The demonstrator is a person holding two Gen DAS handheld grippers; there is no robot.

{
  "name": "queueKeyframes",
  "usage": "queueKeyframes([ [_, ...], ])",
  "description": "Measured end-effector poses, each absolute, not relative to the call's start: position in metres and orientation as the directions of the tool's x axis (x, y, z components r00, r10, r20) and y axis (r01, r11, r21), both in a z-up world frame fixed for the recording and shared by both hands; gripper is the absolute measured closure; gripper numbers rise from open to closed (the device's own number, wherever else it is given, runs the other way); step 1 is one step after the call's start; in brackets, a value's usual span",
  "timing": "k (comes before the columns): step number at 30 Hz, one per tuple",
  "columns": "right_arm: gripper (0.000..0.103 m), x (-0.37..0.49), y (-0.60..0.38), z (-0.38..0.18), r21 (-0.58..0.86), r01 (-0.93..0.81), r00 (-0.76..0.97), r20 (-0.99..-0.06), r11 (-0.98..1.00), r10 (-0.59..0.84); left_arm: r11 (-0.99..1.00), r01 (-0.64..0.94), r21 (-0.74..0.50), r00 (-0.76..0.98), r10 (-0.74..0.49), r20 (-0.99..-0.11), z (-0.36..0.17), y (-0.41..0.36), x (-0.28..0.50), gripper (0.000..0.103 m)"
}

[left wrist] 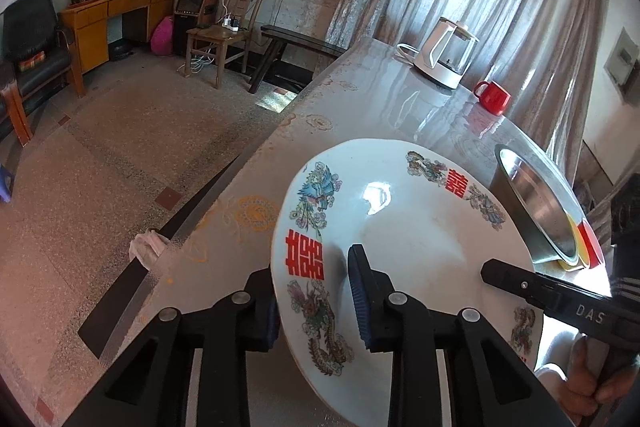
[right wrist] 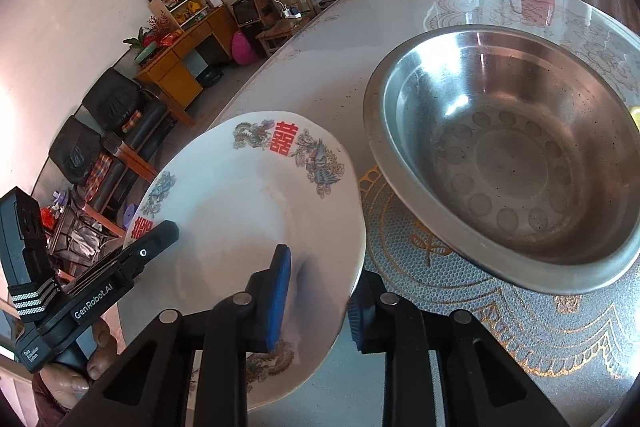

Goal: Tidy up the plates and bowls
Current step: 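Lift the double-happiness plate off the table with both tools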

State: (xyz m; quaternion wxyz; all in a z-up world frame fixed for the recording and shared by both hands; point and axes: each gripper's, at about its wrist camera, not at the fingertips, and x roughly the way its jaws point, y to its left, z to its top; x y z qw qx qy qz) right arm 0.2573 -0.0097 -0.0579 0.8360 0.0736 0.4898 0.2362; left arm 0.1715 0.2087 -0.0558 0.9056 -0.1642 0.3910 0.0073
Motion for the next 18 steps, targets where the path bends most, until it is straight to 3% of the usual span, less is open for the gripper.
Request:
queueKeyframes([
  [4, 0.078, 0.257, -0.013, -0.058, 0.366, -0.311, 0.402, -0.785, 0.877, 0.47, 0.935, -0.104, -0.339, 0.695, -0.175, -0.697, -0.054, 0.209, 0.166, 0.073],
  [13, 0.076, 0.257, -0.013, -0.058, 0.397, -0.309, 0.384, -0.779, 0.864, 0.496, 0.934, -0.129, -0.334, 0.683, -0.161, -0.713, -0.053, 0.207, 0.175, 0.073],
  [18, 0.078, 0.247, -0.011, -0.052, 0.357, -0.335, 0.417, -0.774, 0.872, 0.477, 0.947, -0.079, -0.311, 0.725, -0.159, -0.67, -0.038, 0.2, 0.156, 0.073],
])
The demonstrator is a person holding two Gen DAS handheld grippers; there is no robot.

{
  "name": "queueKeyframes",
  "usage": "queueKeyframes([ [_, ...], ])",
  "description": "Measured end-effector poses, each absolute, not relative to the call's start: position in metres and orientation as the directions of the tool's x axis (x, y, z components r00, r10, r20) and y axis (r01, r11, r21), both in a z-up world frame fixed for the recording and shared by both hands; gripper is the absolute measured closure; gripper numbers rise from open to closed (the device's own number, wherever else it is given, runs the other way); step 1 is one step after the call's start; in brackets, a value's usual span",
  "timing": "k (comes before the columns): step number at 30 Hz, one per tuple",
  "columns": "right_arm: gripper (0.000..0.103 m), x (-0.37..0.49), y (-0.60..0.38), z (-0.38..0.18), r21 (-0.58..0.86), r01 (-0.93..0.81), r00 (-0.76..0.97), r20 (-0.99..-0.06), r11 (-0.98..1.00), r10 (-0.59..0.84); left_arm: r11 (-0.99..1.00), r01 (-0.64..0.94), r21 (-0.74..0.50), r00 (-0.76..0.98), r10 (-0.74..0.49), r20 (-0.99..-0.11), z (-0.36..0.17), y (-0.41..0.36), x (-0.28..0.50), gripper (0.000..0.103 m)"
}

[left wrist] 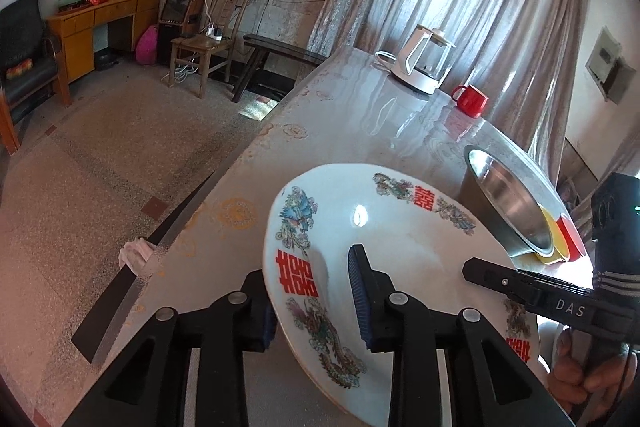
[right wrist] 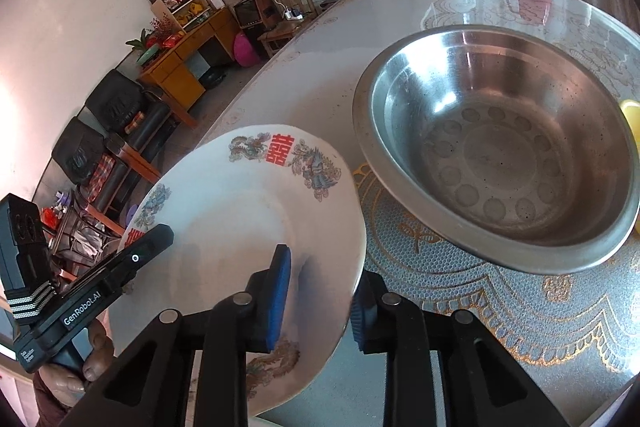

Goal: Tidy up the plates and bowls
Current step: 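Lift the double-happiness plate off the table with both tools, then carry the double-happiness plate over the purple-rimmed plate and lower it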

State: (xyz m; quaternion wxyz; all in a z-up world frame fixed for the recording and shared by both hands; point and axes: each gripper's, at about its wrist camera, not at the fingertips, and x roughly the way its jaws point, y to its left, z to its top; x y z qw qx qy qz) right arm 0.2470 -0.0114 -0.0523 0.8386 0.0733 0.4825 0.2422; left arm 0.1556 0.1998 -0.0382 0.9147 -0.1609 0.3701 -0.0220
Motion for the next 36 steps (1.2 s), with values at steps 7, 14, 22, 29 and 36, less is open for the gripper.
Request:
queueKeyframes([
  [7, 0.078, 0.23, -0.011, -0.048, 0.337, -0.368, 0.427, -0.767, 0.867, 0.479, 0.954, -0.053, -0.295, 0.728, -0.166, -0.665, -0.037, 0.192, 0.141, 0.072],
  [14, 0.078, 0.215, -0.017, -0.04, 0.327, -0.381, 0.457, -0.747, 0.865, 0.484, 0.958, -0.016, -0.287, 0.758, -0.175, -0.628, -0.024, 0.183, 0.119, 0.072],
  [22, 0.078, 0.191, -0.042, -0.023, 0.384, -0.368, 0.492, -0.692, 0.847, 0.528, 0.962, 0.023, -0.27, 0.789, -0.184, -0.586, 0.003, 0.164, 0.092, 0.072],
  [29, 0.078, 0.163, -0.073, -0.01, 0.411, -0.352, 0.526, -0.656, 0.841, 0.541, 0.964, 0.071, -0.255, 0.792, -0.21, -0.574, 0.018, 0.134, 0.074, 0.072],
  [36, 0.078, 0.138, -0.107, -0.008, 0.419, -0.318, 0.554, -0.646, 0.85, 0.525, 0.964, 0.135, -0.23, 0.774, -0.247, -0.583, 0.024, 0.098, 0.064, 0.072],
])
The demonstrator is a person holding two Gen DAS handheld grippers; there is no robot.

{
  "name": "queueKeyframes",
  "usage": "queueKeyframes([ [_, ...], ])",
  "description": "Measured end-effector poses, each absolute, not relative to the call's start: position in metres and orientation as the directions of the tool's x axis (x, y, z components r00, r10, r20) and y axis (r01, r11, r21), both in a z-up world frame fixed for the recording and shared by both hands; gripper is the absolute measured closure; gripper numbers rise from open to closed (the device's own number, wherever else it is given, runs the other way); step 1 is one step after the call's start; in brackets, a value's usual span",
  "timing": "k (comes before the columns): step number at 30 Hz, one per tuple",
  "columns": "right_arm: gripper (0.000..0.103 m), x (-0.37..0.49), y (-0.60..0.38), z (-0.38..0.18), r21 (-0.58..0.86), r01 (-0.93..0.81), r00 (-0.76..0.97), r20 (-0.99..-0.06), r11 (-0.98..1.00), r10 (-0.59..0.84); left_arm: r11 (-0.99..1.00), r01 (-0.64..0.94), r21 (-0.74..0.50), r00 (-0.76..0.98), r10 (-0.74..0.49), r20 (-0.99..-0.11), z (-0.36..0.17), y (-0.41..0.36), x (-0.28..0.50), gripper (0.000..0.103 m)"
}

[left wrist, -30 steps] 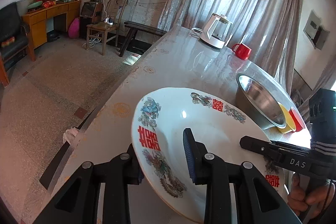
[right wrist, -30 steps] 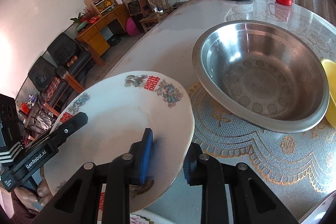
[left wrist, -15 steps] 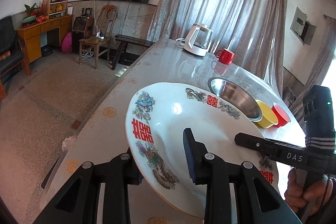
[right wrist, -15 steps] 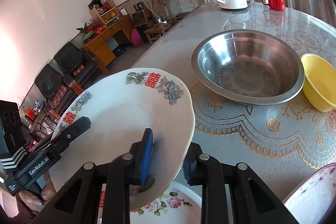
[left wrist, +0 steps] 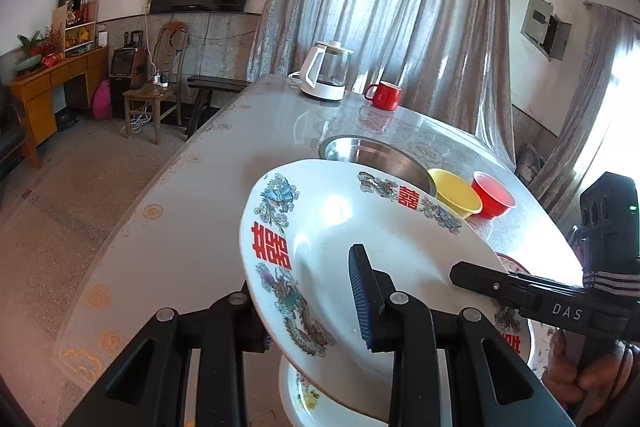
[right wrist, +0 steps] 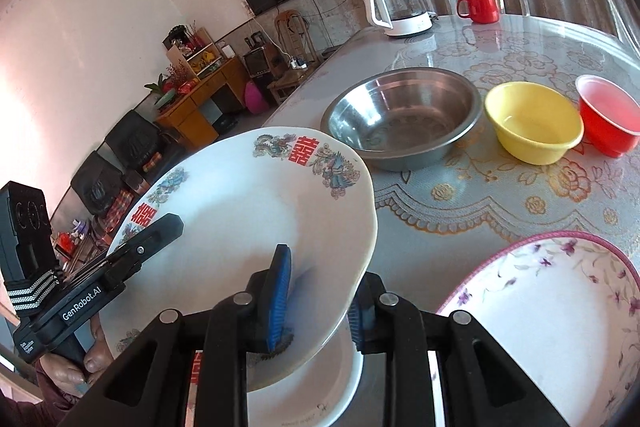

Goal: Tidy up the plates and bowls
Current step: 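Carry the double-happiness plate over the purple-rimmed plate and lower it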

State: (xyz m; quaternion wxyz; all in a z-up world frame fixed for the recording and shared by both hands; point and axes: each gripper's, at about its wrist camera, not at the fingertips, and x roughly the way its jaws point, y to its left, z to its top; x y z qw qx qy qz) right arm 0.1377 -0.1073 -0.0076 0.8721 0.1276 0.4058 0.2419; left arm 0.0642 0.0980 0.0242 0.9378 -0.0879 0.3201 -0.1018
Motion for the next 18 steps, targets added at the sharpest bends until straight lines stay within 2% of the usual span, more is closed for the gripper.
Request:
queueKeyframes([
  [18, 0.078, 0.079, -0.211, -0.018, 0.461, -0.143, 0.643, -0.629, 0.876, 0.437, 0.928, 0.347, -0.138, 0.715, -0.357, -0.601, 0.025, -0.009, 0.047, 0.07],
])
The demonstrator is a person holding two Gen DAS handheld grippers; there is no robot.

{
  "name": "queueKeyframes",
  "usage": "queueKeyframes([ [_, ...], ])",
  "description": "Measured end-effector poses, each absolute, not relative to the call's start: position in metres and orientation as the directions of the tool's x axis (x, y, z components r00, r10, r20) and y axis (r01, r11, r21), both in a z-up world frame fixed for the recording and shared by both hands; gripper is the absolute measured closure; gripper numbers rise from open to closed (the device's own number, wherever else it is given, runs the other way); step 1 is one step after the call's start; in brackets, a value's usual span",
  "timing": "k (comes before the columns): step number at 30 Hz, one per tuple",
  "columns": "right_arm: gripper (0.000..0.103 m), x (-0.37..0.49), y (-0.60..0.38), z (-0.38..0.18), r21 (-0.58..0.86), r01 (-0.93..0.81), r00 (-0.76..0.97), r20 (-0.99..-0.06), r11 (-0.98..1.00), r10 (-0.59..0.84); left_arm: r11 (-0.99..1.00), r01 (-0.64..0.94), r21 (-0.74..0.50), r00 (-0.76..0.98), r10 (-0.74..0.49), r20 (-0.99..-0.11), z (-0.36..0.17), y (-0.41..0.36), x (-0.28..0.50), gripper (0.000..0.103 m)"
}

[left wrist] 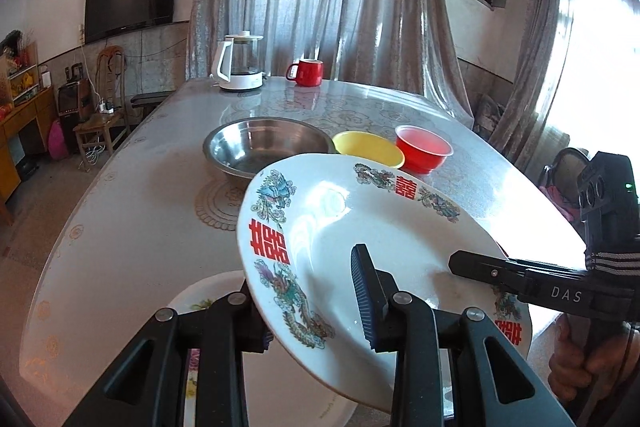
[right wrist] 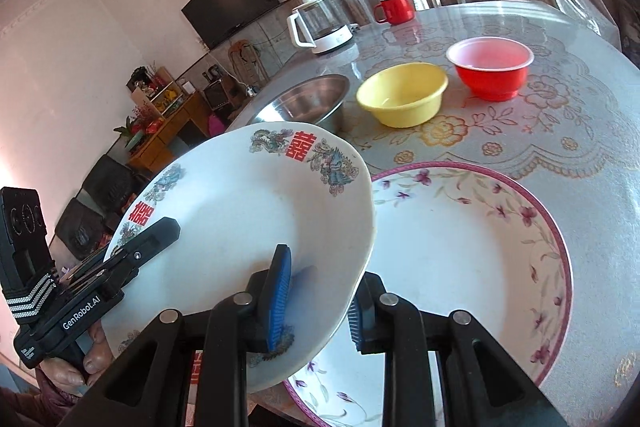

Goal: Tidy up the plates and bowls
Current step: 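Carry the double-happiness plate over the purple-rimmed plate and lower it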

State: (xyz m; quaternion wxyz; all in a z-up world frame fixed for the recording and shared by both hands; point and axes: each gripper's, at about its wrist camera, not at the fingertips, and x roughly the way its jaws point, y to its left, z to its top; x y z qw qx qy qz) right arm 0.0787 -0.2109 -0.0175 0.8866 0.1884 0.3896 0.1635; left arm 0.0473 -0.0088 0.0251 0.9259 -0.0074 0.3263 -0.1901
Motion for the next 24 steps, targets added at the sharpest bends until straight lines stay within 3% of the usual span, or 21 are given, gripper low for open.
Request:
queueKeyframes([
  [24, 0.078, 0.032, -0.285, -0.035, 0.451, 0.046, 0.7, -0.651, 0.892, 0.293, 0.863, 0.498, -0.091, 0.623, -0.428, -0.654, 0.008, -0.086, 0.041, 0.068],
])
